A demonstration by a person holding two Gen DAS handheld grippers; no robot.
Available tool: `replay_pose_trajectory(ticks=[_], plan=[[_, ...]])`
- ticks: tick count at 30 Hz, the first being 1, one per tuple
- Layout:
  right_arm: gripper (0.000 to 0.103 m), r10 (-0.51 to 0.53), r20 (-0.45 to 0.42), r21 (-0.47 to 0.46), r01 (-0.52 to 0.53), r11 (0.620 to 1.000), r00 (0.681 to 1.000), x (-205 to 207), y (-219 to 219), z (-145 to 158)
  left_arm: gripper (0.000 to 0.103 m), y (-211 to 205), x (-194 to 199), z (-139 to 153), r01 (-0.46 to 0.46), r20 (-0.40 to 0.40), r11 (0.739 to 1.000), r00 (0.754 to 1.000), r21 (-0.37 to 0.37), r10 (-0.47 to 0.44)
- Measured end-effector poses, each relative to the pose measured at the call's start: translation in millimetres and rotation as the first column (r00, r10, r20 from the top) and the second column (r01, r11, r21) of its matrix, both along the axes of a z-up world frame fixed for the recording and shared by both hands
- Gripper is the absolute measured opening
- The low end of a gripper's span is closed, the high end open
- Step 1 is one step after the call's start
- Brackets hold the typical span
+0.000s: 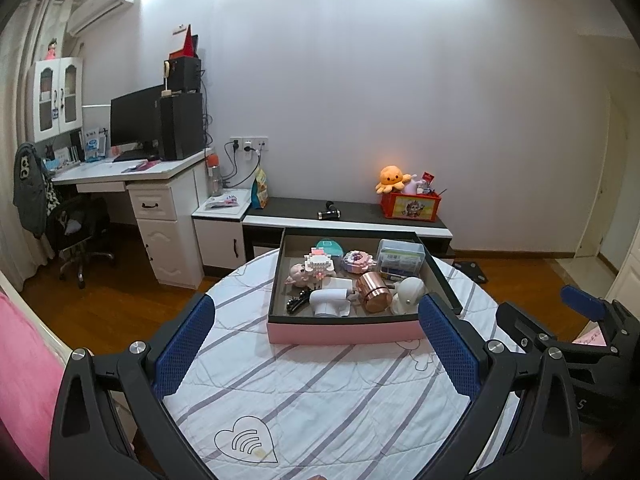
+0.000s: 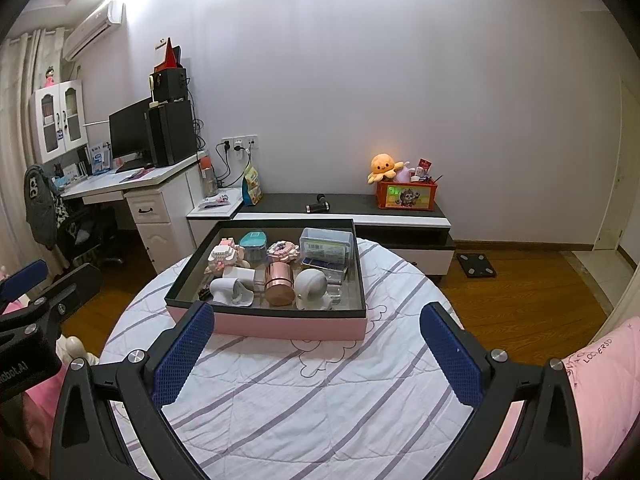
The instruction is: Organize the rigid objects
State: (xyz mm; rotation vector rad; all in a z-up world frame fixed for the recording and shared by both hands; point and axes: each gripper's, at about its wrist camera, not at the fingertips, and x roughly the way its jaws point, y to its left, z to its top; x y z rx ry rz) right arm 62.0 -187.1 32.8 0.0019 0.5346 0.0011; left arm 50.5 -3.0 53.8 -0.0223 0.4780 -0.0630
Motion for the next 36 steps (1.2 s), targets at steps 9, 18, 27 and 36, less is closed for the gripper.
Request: replay_pose_trajectory(ticks=[9,18,27,36], plan=[[0.103,-0.001,0.001,0.001,0.001,1.000,1.000,-0.1,1.3,-0.9,0.103,1.3,-1.1,0.0,-0.004,0.001,1.000,1.000,-0.003,0.004],[0.103,-0.003,0.001,-0.001,0.003,1.000,1.000,1.3,2.6,-1.6,0.103,-6.5,2.3,-1.8,0.003,0.008,1.000,1.000,-0.007,-0.003],[0.103,-0.009,-0.008,-0.005,0.009,1.000,1.000,3.4,1.4,-4.5,0.103,-7.6,3.2,0.3,0.013,0.011,1.000,1.000,-0.021,-0.012],[0.103,-0.016,-0.020,0.000,0.016,1.000,1.000,6.8,-3.2,-6.5,0.103,-7.3,4.0,1.2,0.019,0.031,0.999,0.999,-0.038,-0.018]])
